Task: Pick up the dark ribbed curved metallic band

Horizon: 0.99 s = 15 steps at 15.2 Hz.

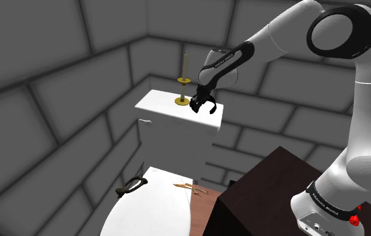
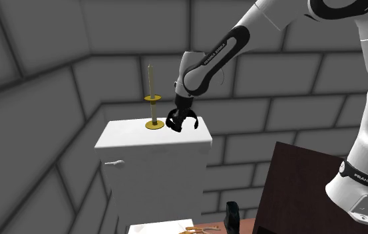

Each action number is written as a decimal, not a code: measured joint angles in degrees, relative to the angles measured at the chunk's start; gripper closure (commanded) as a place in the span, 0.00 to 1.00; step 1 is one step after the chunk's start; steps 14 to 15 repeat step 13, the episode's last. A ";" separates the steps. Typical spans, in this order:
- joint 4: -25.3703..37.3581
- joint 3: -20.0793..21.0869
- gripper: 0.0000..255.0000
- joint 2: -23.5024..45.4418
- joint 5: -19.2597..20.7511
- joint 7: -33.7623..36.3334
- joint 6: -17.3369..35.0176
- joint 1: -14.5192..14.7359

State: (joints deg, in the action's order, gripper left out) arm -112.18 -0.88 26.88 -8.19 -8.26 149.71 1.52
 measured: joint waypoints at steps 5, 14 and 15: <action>0.22 -0.31 1.00 -2.71 0.49 0.64 -2.92 0.28; 1.27 -0.68 1.00 -6.23 1.11 1.20 -7.46 0.37; 1.27 -0.68 1.00 -6.23 1.11 1.20 -7.46 0.37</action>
